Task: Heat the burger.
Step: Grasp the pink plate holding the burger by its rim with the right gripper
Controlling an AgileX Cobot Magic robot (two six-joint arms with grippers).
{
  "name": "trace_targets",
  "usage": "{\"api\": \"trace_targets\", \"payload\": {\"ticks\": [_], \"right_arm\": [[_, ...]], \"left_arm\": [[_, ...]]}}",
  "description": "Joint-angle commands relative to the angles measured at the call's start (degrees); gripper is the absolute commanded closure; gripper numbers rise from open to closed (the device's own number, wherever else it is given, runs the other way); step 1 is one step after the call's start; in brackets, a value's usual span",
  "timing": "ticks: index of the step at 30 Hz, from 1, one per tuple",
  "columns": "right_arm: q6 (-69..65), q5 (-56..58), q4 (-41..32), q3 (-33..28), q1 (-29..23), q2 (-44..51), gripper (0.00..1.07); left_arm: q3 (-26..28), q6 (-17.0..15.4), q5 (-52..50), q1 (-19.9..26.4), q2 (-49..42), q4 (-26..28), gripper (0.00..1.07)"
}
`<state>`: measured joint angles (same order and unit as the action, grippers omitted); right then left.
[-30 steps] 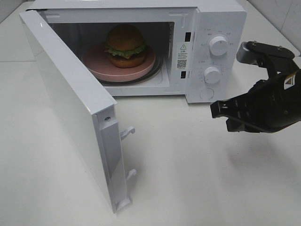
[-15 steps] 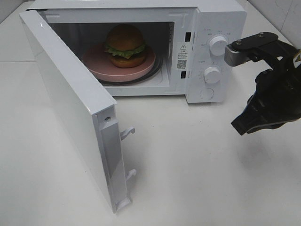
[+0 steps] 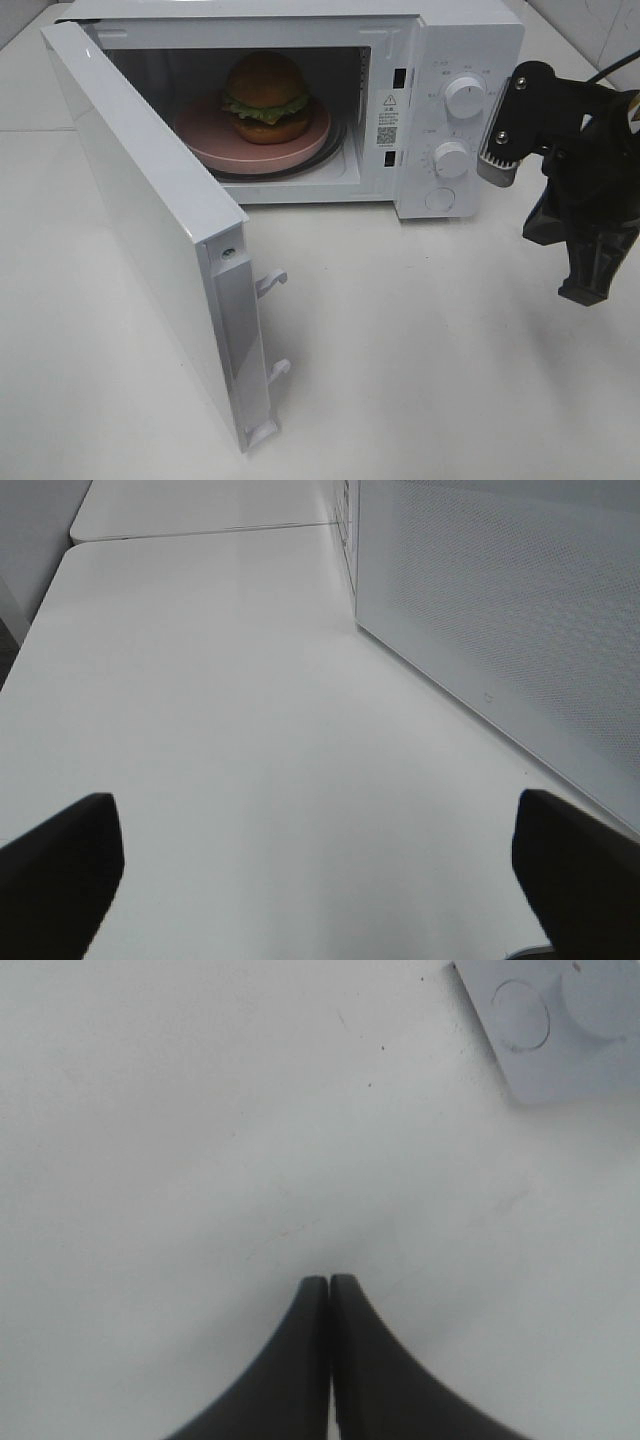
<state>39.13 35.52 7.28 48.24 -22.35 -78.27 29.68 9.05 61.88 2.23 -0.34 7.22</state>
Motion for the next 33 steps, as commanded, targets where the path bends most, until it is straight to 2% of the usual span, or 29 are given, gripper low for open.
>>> {"api": "trace_targets", "payload": {"ticks": [1,5,19,21,22,23,24,25,26,27,29,30,32,33], "right_arm": [[9.1,-2.4,0.6,0.3,0.0,0.3,1.06],[15.4,-2.3,0.6,0.3,0.0,0.2,1.06],[15.5,-2.1,0.6,0.3,0.0,0.2,1.0],[15.3,-2.2,0.7,0.3,0.0,0.2,0.86],[15.3,-2.2,0.7,0.3,0.0,0.2,0.86],[15.3,-2.2,0.7,0.3,0.0,0.2,0.8],[15.3,-2.2,0.7,0.3,0.0,0.2,0.8],[15.2,-2.2,1.3,0.3,-1.1,0.2,0.65],[14.8,-2.2,2.1,0.3,-1.7,0.2,0.55],[14.8,-2.2,2.1,0.3,-1.7,0.2,0.55],[11.2,-2.5,5.2,0.3,-4.2,0.0,0.2],[11.2,-2.5,5.2,0.3,-4.2,0.0,0.2],[7.3,-3.6,7.2,0.3,-5.6,-0.8,0.06],[7.3,-3.6,7.2,0.3,-5.6,-0.8,0.06]], "left_arm": [[0.1,0.1,-0.4,0.1,-0.1,0.4,0.09],[0.1,0.1,-0.4,0.1,-0.1,0.4,0.09],[0.1,0.1,-0.4,0.1,-0.1,0.4,0.09],[0.1,0.1,-0.4,0.1,-0.1,0.4,0.09],[0.1,0.1,-0.4,0.1,-0.1,0.4,0.09],[0.1,0.1,-0.4,0.1,-0.1,0.4,0.09],[0.1,0.1,-0.4,0.1,-0.1,0.4,0.09],[0.1,0.1,-0.4,0.1,-0.1,0.4,0.09],[0.1,0.1,-0.4,0.1,-0.1,0.4,0.09],[0.1,0.1,-0.4,0.1,-0.1,0.4,0.09],[0.1,0.1,-0.4,0.1,-0.1,0.4,0.09],[0.1,0.1,-0.4,0.1,-0.1,0.4,0.09],[0.1,0.1,-0.4,0.1,-0.1,0.4,0.09],[0.1,0.1,-0.4,0.1,-0.1,0.4,0.09]]}}
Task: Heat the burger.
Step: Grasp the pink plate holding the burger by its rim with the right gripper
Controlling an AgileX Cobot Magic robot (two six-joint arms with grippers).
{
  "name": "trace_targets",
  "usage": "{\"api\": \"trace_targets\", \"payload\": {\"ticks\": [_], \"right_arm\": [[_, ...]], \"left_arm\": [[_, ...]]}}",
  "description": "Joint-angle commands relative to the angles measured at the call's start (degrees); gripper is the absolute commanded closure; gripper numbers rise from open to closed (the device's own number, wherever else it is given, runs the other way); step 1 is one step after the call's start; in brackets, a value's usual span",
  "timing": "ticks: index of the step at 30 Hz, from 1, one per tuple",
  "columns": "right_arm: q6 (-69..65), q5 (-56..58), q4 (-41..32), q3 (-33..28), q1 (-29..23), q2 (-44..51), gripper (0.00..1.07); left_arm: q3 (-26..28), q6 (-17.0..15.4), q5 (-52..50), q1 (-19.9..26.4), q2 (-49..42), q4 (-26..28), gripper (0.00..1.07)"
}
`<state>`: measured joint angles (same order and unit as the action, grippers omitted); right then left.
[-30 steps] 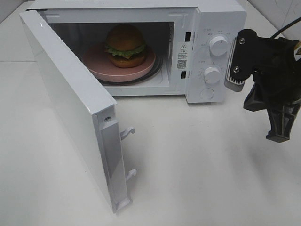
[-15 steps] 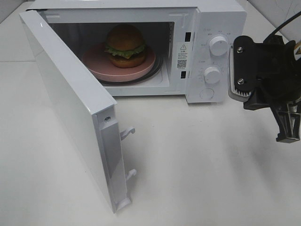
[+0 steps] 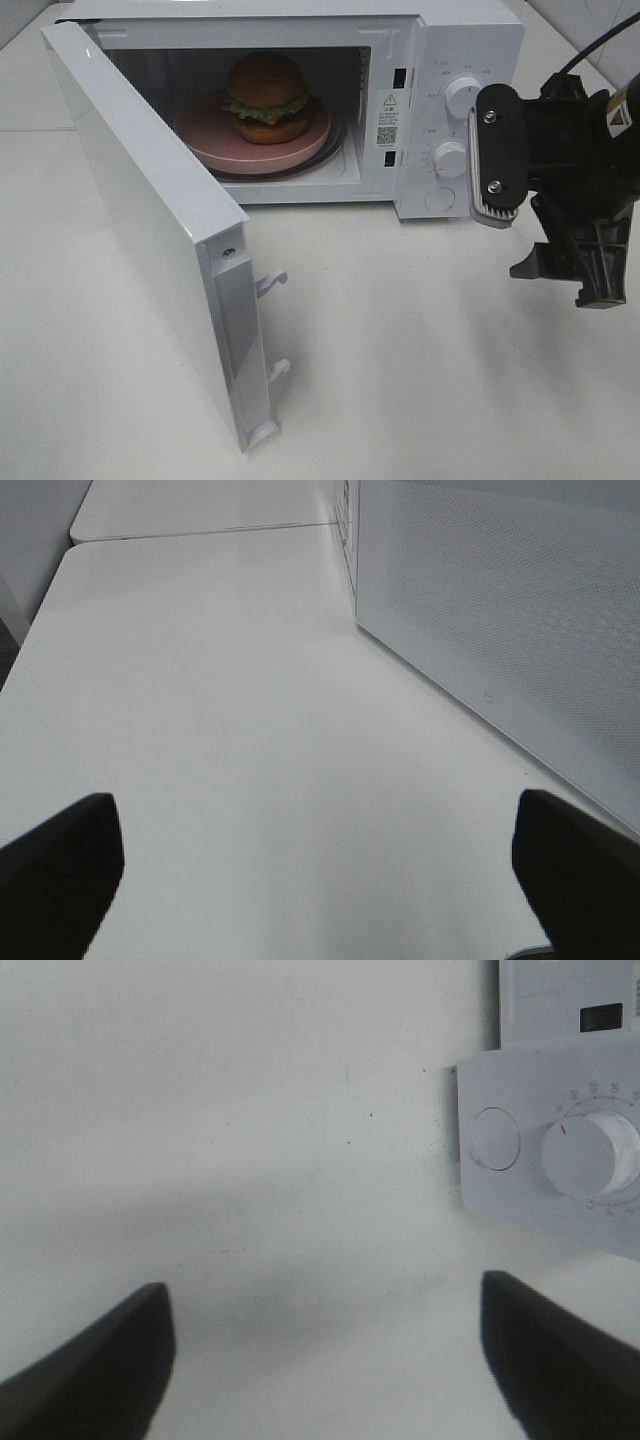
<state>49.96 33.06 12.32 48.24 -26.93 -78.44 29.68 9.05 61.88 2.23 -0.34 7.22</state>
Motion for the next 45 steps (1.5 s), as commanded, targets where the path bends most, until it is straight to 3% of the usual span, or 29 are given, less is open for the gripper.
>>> {"api": "trace_targets", "payload": {"ticks": [1,9,19,33,45], "right_arm": [[-3.9,-1.3,2.7,0.3,-1.5,-1.0,0.07],[-7.6,-3.0,8.1,2.6,-6.3,-4.8,0.09],[-10.3,-5.6,10.5,11.9,-11.9,-14.3,0.12],[-10.5,-7.9,13.6,24.1,-12.1,-25.9,0.16],[-13.8,-14.0,16.2,30.0,-12.1,-33.1,0.19]], "left_arm": [[0.1,0.1,-0.4,0.1,-0.1,0.4,0.09],[0.1,0.1,-0.4,0.1,-0.1,0.4,0.09],[0.1,0.1,-0.4,0.1,-0.1,0.4,0.09],[0.1,0.1,-0.4,0.1,-0.1,0.4,0.09],[0.1,0.1,-0.4,0.1,-0.1,0.4,0.09]]}}
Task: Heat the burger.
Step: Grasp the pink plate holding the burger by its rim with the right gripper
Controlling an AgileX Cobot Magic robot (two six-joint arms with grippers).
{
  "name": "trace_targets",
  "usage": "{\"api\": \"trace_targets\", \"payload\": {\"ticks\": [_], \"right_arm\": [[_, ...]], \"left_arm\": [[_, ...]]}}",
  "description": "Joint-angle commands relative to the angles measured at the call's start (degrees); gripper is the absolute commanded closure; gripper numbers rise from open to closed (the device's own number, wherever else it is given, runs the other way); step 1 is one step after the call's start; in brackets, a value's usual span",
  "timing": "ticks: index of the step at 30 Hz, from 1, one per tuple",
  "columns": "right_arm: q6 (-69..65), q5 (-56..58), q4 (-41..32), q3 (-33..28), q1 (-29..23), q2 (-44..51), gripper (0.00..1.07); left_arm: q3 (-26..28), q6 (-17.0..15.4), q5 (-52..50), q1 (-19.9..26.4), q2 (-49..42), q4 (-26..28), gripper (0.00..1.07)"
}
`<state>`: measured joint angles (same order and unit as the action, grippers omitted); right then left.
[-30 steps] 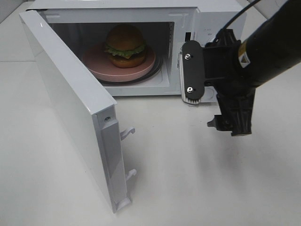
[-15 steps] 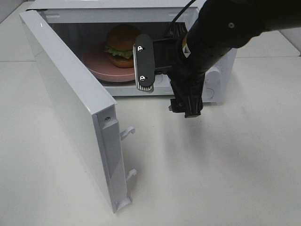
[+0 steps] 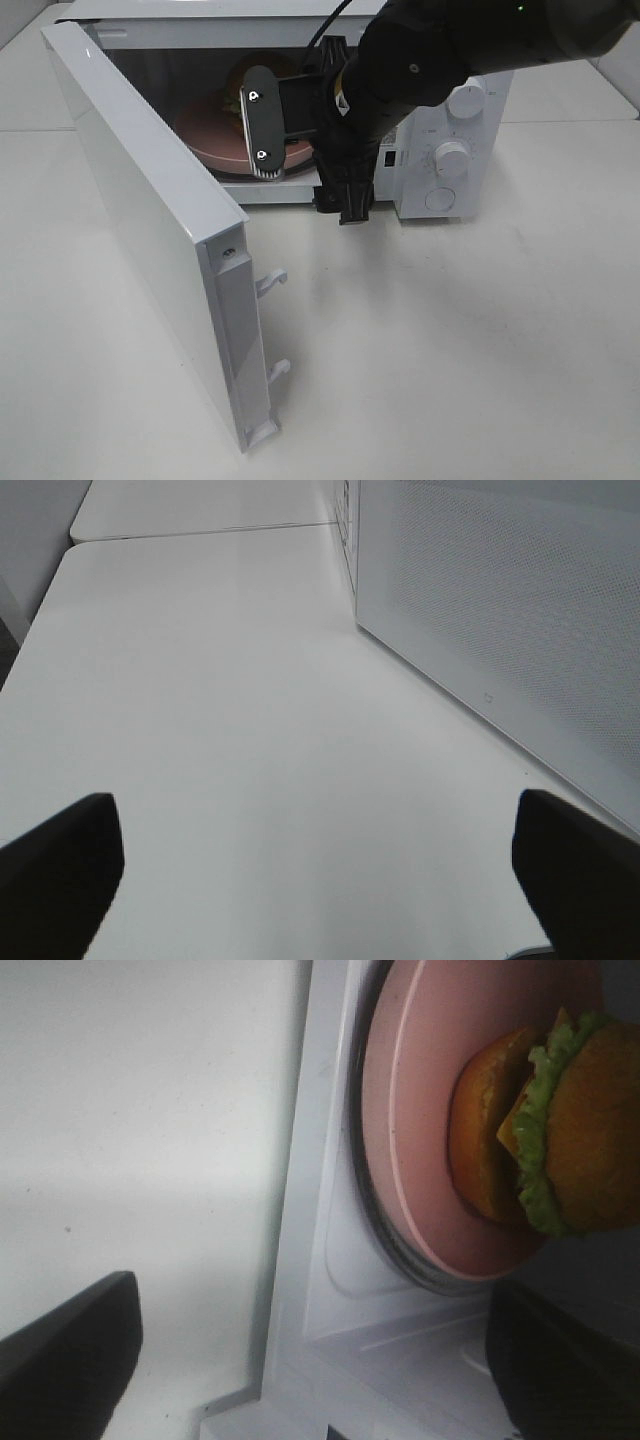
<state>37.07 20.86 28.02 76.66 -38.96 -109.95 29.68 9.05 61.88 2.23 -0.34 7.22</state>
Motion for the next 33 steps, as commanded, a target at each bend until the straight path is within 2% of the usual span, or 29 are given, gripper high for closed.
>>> {"api": "trace_targets", "payload": {"ticks": [1,12,33], "right_arm": [[-0.9,-2.1,0.4,2.6,-0.1,-2.9,0.2],[-0.9,-2.6,0.5,10.9,-0.1,-10.7,0.23],[-0.9,-3.9,-1.3,21.4,-0.1,-21.3,0.27]], "left_arm": [[0.1,0.1,-0.4,0.1,-0.1,0.4,0.09],[0.1,0.1,-0.4,0.1,-0.1,0.4,0.09],[0.1,0.1,-0.4,0.1,-0.1,0.4,0.09]]}}
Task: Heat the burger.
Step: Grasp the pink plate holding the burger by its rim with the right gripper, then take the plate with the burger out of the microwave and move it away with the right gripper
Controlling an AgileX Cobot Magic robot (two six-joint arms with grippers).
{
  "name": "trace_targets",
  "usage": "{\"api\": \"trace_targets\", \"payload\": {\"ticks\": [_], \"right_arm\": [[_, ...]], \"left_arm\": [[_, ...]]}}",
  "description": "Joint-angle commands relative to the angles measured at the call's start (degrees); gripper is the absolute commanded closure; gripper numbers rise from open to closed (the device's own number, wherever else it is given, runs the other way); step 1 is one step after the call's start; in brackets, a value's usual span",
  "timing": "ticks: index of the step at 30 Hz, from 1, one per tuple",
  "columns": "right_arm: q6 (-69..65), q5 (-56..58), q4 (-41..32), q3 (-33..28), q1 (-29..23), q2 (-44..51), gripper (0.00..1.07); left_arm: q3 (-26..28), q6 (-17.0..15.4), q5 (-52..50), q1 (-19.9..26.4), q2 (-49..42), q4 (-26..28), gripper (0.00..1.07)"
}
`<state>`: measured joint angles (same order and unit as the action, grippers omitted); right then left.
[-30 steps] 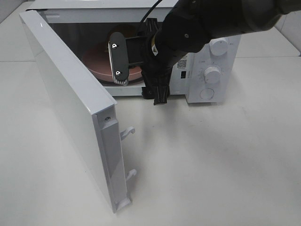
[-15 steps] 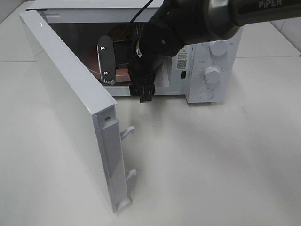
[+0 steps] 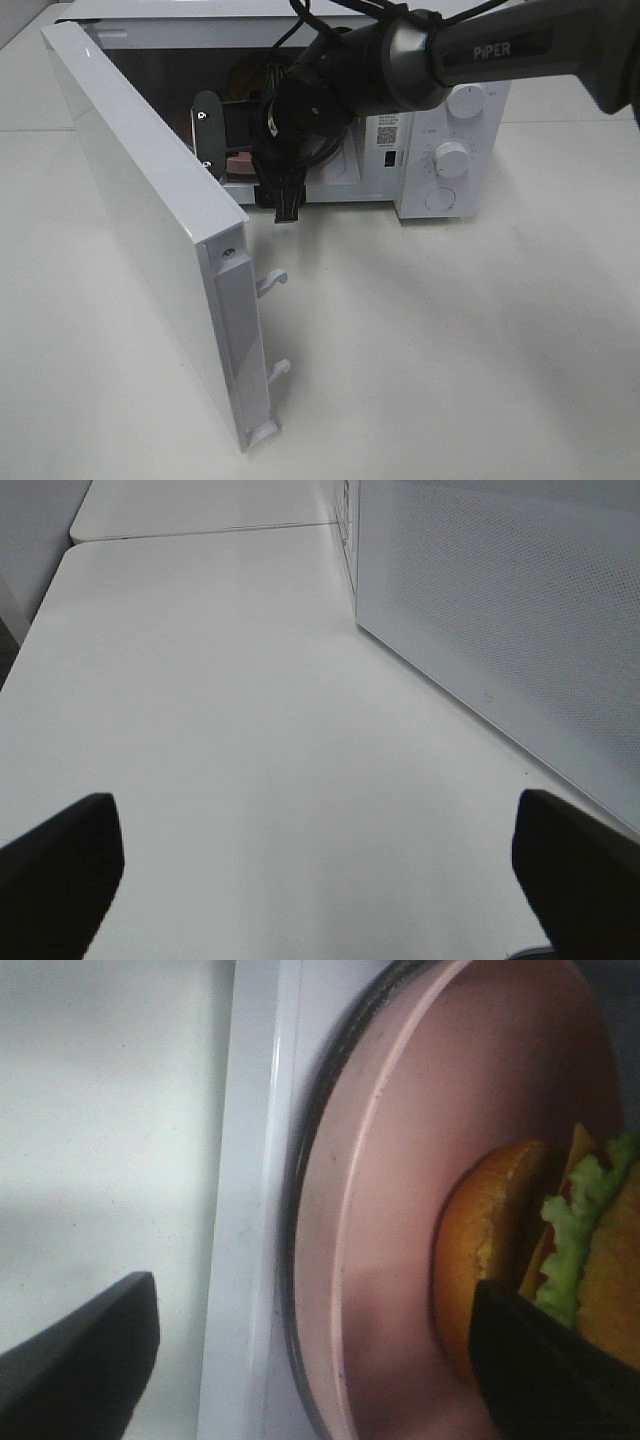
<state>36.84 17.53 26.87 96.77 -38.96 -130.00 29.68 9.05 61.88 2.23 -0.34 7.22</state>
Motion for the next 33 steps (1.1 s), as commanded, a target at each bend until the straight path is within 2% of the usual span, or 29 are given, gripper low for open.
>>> {"api": "trace_targets", "payload": {"ticks": [1,16,19,21,22,23,24,25,26,27,28,29,30,31,33], "right_arm": [[-0.6,-0.6,-0.2,1.7,-0.1,-1.5,0.28],[-0.6,-1.8,-0.2,2.6,0.1,-3.3,0.32],[-0.6,-1.8,-0.2,2.6,0.1,-3.3,0.37],[-0.6,-1.1,-0.2,2.6,0.1,-3.3,0.51],[-0.6,-1.1,-0.2,2.6,0.1,-3.3,0.51],[-0.6,-0.4,-0.2,2.6,0.1,-3.3,0.63],[-0.6,-0.4,-0.2,2.6,0.1,-3.3,0.63],[-0.7,-0.1,-0.3,2.6,0.1,-3.3,0.71],[-0.8,-0.1,-1.8,2.6,0.1,-3.3,0.83],[-0.8,-0.1,-1.8,2.6,0.1,-3.3,0.83],[-1.2,0.1,-2.7,2.6,0.1,-3.2,0.95],[-1.3,0.3,-2.9,2.6,0.1,-3.0,1.0],[-1.3,0.3,-2.9,2.6,0.1,-3.0,1.0],[-1.3,0.7,-2.9,2.6,-0.1,-2.8,1.07],[-1.3,0.9,-2.9,2.6,-0.1,-2.6,1.07]], "left_arm": [[0.1,0.1,-0.4,0.1,-0.1,0.4,0.09],[0.1,0.1,-0.4,0.1,-0.1,0.4,0.09],[0.1,0.1,-0.4,0.1,-0.1,0.4,0.09],[0.1,0.1,-0.4,0.1,-0.1,0.4,0.09],[0.1,0.1,-0.4,0.1,-0.1,0.4,0.09],[0.1,0.1,-0.4,0.1,-0.1,0.4,0.09],[0.1,0.1,-0.4,0.1,-0.1,0.4,0.09],[0.1,0.1,-0.4,0.1,-0.1,0.4,0.09],[0.1,0.1,-0.4,0.1,-0.1,0.4,0.09],[0.1,0.1,-0.4,0.1,-0.1,0.4,0.09],[0.1,0.1,-0.4,0.1,-0.1,0.4,0.09],[0.1,0.1,-0.4,0.1,-0.1,0.4,0.09],[0.1,0.1,-0.4,0.1,-0.1,0.4,0.09],[0.1,0.1,-0.4,0.1,-0.1,0.4,0.09],[0.1,0.1,-0.4,0.1,-0.1,0.4,0.09]]}}
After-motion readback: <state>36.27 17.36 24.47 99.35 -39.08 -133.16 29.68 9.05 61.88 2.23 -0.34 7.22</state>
